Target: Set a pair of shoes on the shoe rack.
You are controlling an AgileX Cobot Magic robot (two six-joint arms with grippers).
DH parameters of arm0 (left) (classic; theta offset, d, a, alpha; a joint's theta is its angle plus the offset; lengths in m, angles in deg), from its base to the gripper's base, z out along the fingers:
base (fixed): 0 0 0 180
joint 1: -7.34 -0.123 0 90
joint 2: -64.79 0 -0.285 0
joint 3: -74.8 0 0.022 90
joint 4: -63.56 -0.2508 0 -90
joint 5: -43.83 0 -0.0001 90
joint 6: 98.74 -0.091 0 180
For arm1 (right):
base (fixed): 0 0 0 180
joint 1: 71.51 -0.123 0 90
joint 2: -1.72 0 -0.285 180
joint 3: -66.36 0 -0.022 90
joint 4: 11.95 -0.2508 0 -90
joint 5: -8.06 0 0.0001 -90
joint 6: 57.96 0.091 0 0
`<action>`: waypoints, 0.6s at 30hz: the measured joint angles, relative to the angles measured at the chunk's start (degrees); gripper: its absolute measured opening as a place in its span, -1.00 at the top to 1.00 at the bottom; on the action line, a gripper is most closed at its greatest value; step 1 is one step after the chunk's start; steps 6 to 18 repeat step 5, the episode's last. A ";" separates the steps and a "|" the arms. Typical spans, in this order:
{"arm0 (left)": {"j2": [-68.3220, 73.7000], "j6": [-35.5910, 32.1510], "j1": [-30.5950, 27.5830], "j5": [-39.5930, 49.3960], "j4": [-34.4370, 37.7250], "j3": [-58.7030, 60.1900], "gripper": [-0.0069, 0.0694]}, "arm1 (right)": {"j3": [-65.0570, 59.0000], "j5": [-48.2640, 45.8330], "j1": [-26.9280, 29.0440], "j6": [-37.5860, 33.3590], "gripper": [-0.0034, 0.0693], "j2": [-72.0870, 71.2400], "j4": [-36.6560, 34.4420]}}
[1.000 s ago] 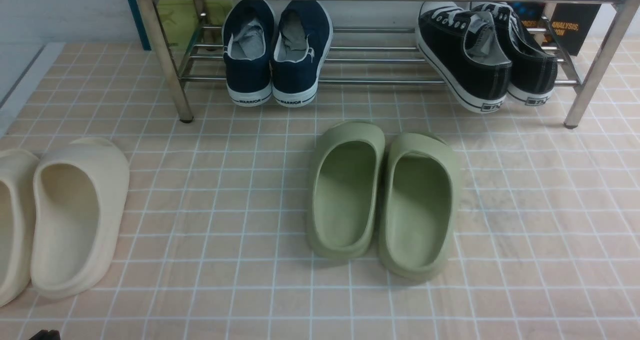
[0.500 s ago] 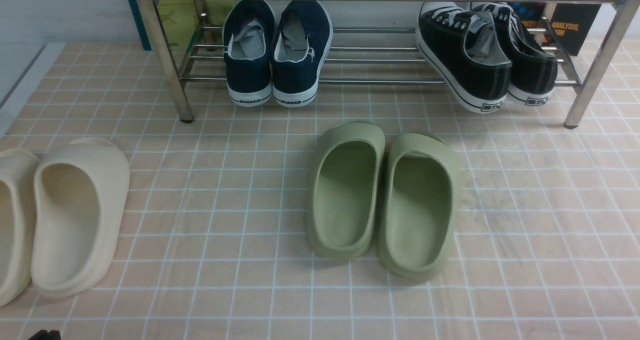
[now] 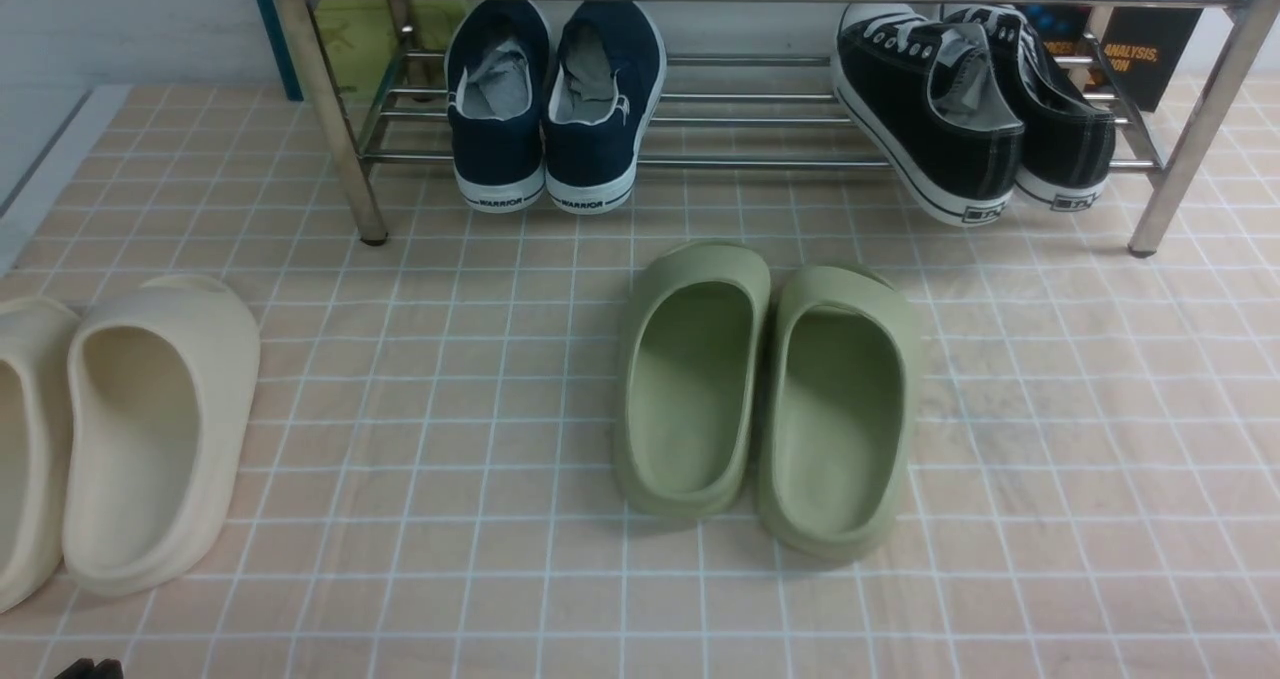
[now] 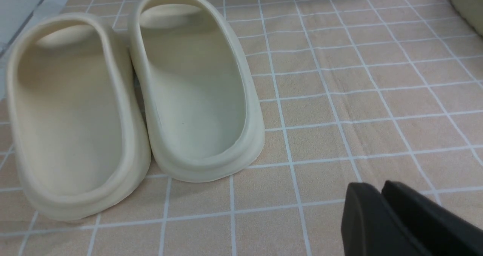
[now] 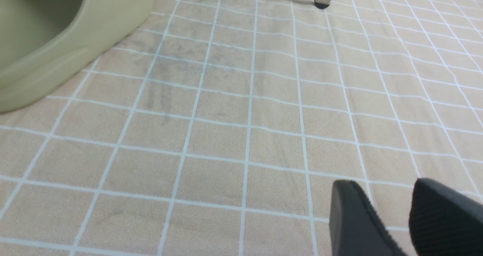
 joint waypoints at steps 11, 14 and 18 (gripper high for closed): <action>0.00 0.00 0.00 0.00 0.00 0.00 0.58 | 0.00 0.00 0.00 0.00 0.25 0.00 0.00; 0.00 0.00 0.00 0.00 0.00 0.00 0.58 | 0.00 0.00 0.00 0.00 0.25 0.00 0.00; 0.00 0.00 0.00 0.00 0.00 0.00 0.58 | 0.00 0.00 0.00 0.00 0.25 0.00 0.00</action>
